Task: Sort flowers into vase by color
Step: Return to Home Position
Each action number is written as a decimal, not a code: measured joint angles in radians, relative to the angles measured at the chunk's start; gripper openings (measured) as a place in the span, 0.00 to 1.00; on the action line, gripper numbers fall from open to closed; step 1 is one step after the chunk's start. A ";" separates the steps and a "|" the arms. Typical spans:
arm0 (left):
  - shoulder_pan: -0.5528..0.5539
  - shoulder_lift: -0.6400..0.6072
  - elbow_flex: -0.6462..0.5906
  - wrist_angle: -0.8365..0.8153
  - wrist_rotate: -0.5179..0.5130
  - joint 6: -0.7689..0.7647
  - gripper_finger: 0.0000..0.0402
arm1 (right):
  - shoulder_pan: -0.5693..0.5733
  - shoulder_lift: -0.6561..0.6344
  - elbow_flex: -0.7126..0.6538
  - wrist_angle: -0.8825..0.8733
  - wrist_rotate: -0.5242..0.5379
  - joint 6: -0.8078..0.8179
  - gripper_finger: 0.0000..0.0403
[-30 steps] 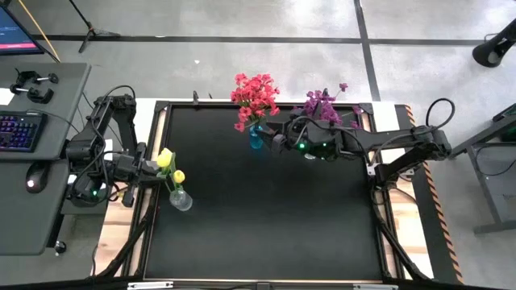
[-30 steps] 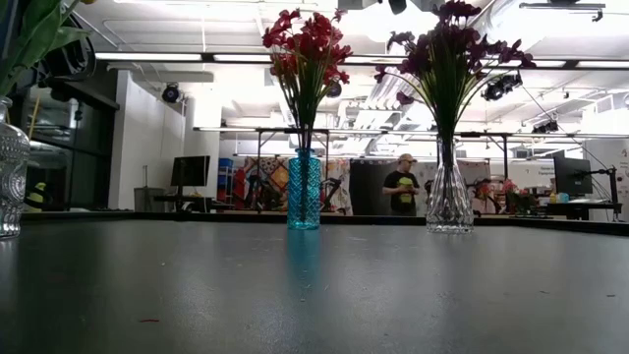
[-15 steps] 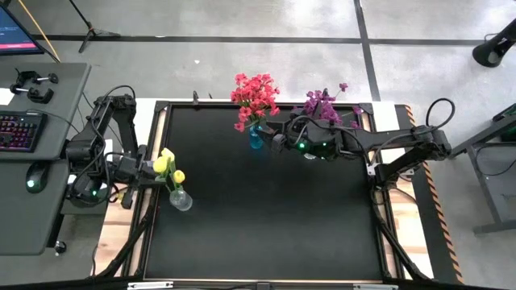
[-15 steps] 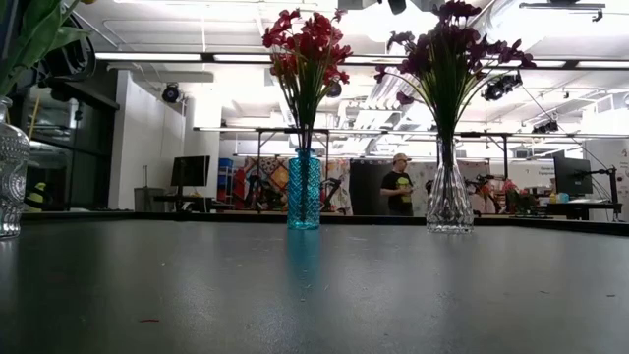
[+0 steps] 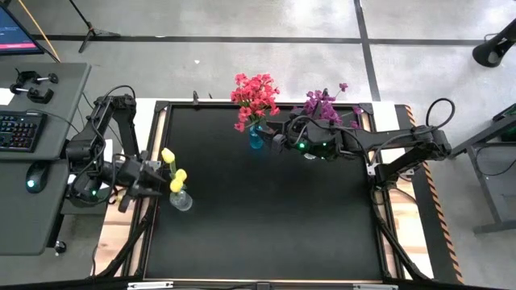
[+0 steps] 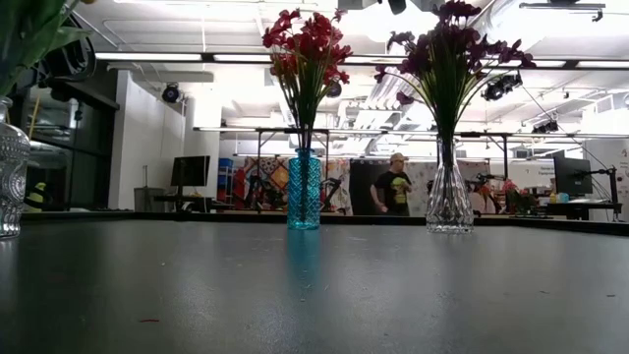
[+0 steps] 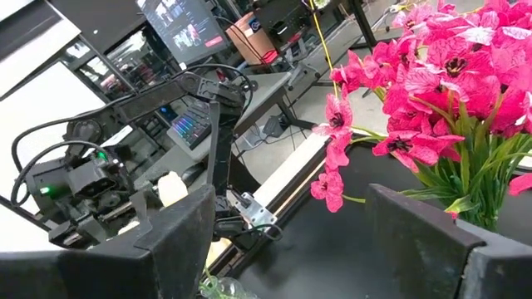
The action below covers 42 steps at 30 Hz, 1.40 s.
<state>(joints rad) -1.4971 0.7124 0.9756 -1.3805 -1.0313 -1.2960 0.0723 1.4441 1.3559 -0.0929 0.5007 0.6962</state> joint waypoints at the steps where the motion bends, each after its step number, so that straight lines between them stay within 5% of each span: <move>1: 0.000 0.000 0.000 0.006 0.019 -0.011 0.47 | 0.000 0.000 0.000 0.000 0.000 -0.003 0.74; 10: 0.000 -0.008 0.015 0.175 0.226 -0.011 0.47 | 0.000 0.000 0.000 0.000 0.000 -0.023 0.74; 14: -0.001 -0.034 0.090 0.338 0.160 0.124 0.47 | 0.000 0.000 0.000 0.000 0.000 -0.023 0.74; 17: 0.000 -0.054 0.162 0.526 0.046 0.423 0.47 | 0.000 0.000 0.000 0.000 -0.005 -0.026 0.74; 24: 0.007 -0.090 0.309 0.989 -0.207 1.386 0.47 | 0.000 0.000 0.000 0.000 -0.008 -0.072 0.74; 28: 0.021 -0.117 0.404 1.077 -0.346 1.708 0.47 | 0.000 0.000 0.000 -0.002 -0.043 -0.105 0.74; 35: 0.021 -0.111 0.502 1.074 -0.297 1.862 0.44 | 0.000 0.000 0.000 -0.038 -0.064 -0.145 0.74; 42: 0.021 -0.110 0.460 1.070 -0.270 1.812 0.29 | -0.010 0.000 0.000 -0.048 -0.056 -0.181 0.74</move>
<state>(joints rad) -1.4765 0.6019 1.4356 -0.3109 -1.3018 0.5157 0.0626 1.4441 1.3556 -0.1407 0.4446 0.5152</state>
